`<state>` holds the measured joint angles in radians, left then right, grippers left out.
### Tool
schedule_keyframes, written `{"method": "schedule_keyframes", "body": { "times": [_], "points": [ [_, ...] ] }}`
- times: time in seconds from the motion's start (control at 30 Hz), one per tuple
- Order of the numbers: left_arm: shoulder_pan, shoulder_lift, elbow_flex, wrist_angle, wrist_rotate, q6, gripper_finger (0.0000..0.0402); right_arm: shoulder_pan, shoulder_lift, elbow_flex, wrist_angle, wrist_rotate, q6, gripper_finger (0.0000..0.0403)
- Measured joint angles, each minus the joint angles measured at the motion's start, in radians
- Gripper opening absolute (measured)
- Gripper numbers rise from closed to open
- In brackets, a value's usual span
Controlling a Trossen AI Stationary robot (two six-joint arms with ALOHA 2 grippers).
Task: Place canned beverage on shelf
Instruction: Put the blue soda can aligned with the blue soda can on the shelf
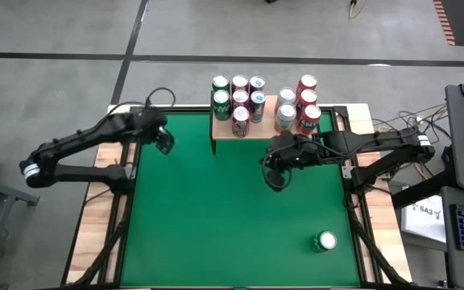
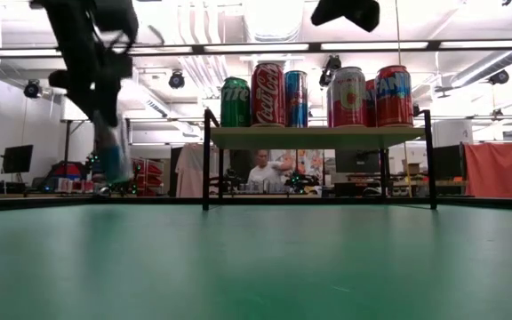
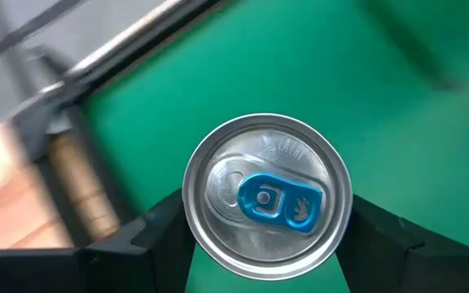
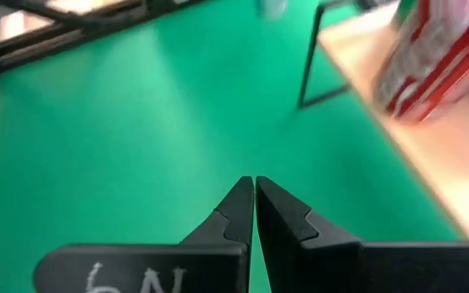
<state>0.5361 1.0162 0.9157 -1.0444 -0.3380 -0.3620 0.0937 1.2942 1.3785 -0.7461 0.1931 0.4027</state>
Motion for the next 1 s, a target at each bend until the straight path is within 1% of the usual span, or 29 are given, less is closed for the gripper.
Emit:
{"method": "schedule_keyframes", "body": {
  "times": [0.07,0.17,0.3,0.37,0.53,0.7,0.83,0.9,1.0],
  "points": [
    [-0.092,-0.032,0.000,0.011,0.032,-0.038,0.0223,0.000,0.011,0.000,0.036,0.032,-0.043,0.0009],
    [-0.230,-0.059,0.001,0.062,0.061,-0.121,0.0224,0.000,0.043,0.000,0.110,0.036,-0.116,0.0009],
    [-0.389,-0.072,0.001,0.133,0.124,-0.296,0.0226,0.000,0.102,0.000,0.211,0.036,-0.198,0.0009],
    [-0.451,-0.072,0.001,0.182,0.151,-0.390,0.0226,0.000,0.133,0.001,0.249,0.036,-0.242,0.0009],
    [-0.580,-0.068,0.002,0.239,0.145,-0.590,0.0227,0.000,0.214,0.002,0.337,0.036,-0.307,0.0009],
    [-0.683,-0.032,0.002,0.297,0.112,-0.680,0.0227,0.002,0.294,0.003,0.394,0.032,-0.366,0.0014],
    [-0.738,0.025,0.016,0.329,0.091,-0.699,0.0227,0.003,0.347,0.015,0.408,-0.013,-0.368,0.0044],
    [-0.750,0.058,0.032,0.326,0.081,-0.698,0.0227,0.004,0.369,0.032,0.407,-0.029,-0.359,0.0070],
    [-0.758,0.105,0.065,0.330,0.061,-0.683,0.0227,0.009,0.400,0.063,0.407,-0.036,-0.343,0.0122]
  ]
}}
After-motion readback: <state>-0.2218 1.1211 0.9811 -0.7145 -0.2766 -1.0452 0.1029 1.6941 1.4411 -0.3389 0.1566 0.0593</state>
